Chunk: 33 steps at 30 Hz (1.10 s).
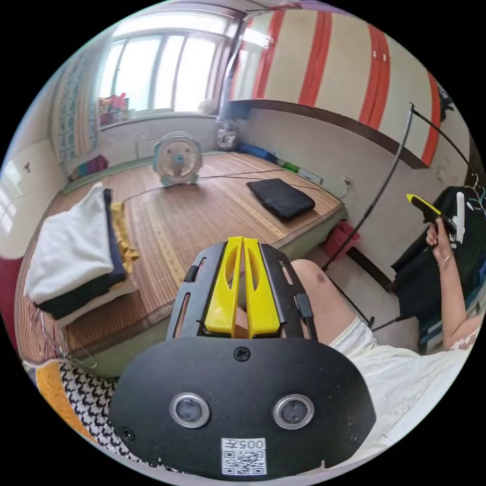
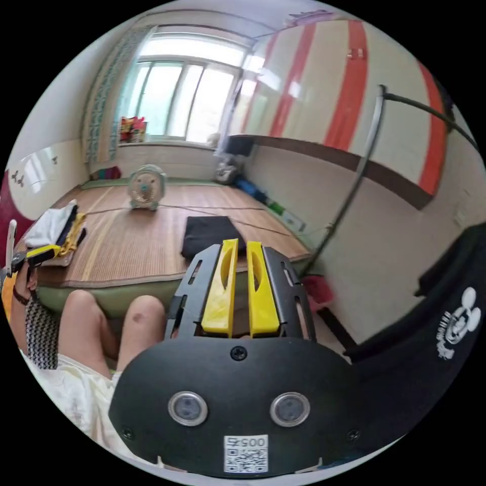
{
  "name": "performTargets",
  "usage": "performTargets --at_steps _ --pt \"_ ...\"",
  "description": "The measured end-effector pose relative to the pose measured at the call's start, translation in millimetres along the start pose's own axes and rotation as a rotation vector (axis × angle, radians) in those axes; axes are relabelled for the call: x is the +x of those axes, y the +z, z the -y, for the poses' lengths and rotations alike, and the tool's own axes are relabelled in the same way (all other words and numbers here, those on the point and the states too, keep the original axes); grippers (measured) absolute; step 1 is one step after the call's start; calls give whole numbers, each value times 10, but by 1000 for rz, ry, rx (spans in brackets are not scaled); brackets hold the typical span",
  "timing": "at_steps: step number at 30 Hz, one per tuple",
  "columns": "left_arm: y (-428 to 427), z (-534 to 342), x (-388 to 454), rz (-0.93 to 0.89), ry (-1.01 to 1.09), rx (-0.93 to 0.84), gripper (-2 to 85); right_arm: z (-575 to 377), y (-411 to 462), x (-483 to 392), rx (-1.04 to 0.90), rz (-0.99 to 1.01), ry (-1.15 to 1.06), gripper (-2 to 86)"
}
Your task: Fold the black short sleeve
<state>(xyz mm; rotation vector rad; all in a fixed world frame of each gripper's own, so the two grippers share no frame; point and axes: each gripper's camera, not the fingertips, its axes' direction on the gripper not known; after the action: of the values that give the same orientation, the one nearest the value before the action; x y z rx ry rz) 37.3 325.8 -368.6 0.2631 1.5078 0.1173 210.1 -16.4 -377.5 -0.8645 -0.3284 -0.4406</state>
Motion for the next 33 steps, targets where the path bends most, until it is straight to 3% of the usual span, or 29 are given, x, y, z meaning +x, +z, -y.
performTargets --at_steps 6,13,16,23,28,33 --pt "349 464 660 -153 177 -34 -4 136 -1525 1055 65 -405 137 44" --pt "491 714 1117 -252 282 -30 -4 793 -2768 1708 -28 -744 172 71" --pt "560 727 1239 -294 302 -47 -5 1145 -2881 2054 -74 -840 197 73" --pt "501 665 1267 -320 291 -45 -6 1702 -2440 2918 -322 -788 312 85" --pt "434 608 1135 -290 253 -46 -6 1712 -1936 3311 -550 -893 336 35" --pt "382 509 1023 -257 230 -35 -6 1838 -1936 3232 -555 -1040 254 -12"
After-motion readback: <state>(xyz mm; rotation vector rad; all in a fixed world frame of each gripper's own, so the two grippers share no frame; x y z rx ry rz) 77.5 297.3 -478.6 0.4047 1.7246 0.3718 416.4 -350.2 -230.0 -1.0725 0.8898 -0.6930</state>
